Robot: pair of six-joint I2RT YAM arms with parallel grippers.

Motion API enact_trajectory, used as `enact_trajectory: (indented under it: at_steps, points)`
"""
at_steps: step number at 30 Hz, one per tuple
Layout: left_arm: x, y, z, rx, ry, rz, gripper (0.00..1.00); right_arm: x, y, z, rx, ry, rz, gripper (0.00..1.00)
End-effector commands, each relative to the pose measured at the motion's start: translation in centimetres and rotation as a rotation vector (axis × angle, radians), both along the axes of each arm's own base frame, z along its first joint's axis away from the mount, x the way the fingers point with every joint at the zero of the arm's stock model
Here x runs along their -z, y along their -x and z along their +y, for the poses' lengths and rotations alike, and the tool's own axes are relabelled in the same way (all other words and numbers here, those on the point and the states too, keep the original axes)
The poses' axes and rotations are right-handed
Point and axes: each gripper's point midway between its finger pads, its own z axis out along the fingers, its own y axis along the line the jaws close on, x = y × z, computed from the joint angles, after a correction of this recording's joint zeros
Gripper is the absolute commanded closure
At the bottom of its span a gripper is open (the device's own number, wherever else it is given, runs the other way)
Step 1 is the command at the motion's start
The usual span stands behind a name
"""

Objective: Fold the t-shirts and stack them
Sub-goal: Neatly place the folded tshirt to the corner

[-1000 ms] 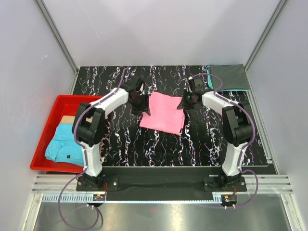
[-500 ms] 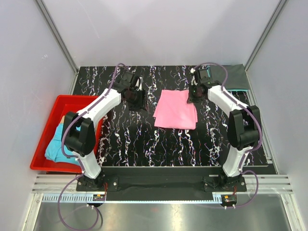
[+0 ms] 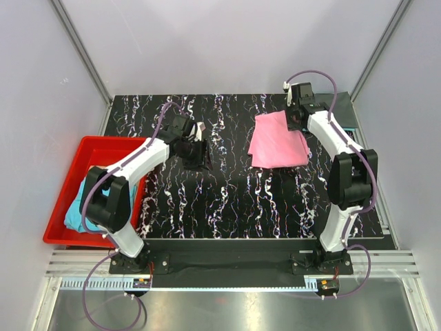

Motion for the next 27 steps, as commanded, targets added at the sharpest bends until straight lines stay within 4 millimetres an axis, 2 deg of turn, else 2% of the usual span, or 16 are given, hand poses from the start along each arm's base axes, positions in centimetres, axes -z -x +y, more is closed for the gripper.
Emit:
enact_trajectory:
  at_steps: [1, 2, 4, 5, 7, 10, 12, 16, 18, 19, 20, 22, 23, 25, 27]
  points:
    - [-3.4, 0.0, -2.3, 0.076, 0.130, -0.094, 0.48, -2.4, -3.6, -2.5, -0.022, 0.125, -0.103, 1.00]
    - [-3.6, 0.2, -2.5, 0.081, 0.138, -0.096, 0.48, -3.6, -4.5, -3.2, -0.010, 0.140, -0.130, 1.00]
    - [-4.0, 0.6, -2.7, 0.095, 0.151, -0.100, 0.48, -3.1, -5.5, -4.0, -0.016, 0.189, -0.116, 1.00]
    - [-4.1, 0.6, -2.8, 0.097, 0.158, -0.100, 0.48, -4.2, -6.3, -4.4, -0.010, 0.208, -0.143, 1.00]
    - [-4.4, 0.8, -2.9, 0.106, 0.171, -0.101, 0.48, -4.6, -7.1, -5.5, -0.010, 0.247, -0.149, 1.00]
    - [-4.5, 0.9, -3.1, 0.116, 0.183, -0.095, 0.48, -6.9, -8.5, -7.0, -0.006, 0.277, -0.195, 1.00]
    - [-4.5, 0.9, -3.2, 0.118, 0.186, -0.096, 0.47, -7.2, -8.9, -7.7, -0.012, 0.296, -0.196, 1.00]
    - [-4.1, 1.1, -3.2, 0.125, 0.185, -0.078, 0.47, -7.2, -10.1, -10.4, -0.024, 0.359, -0.199, 1.00]
    - [-4.1, 1.0, -3.3, 0.126, 0.187, -0.079, 0.47, -8.1, -10.8, -11.0, -0.022, 0.362, -0.218, 1.00]
    - [-4.1, 1.0, -3.3, 0.127, 0.187, -0.079, 0.47, -7.6, -11.0, -11.4, -0.025, 0.364, -0.207, 1.00]
    - [-4.0, 1.0, -3.3, 0.126, 0.185, -0.075, 0.47, -8.5, -11.4, -12.1, -0.015, 0.364, -0.226, 1.00]
    - [-4.0, 1.0, -3.3, 0.130, 0.187, -0.073, 0.47, -9.0, -11.8, -12.1, -0.022, 0.369, -0.229, 1.00]
    - [-4.0, 1.0, -3.4, 0.131, 0.190, -0.073, 0.47, -9.0, -11.6, -14.2, 0.002, 0.360, -0.218, 1.00]
    - [-3.8, 1.1, -3.5, 0.134, 0.195, -0.061, 0.47, -9.1, -12.4, -14.7, -0.005, 0.335, -0.232, 1.00]
    - [-3.8, 1.2, -3.6, 0.139, 0.203, -0.057, 0.47, -8.4, -12.5, -15.0, -0.024, 0.310, -0.207, 1.00]
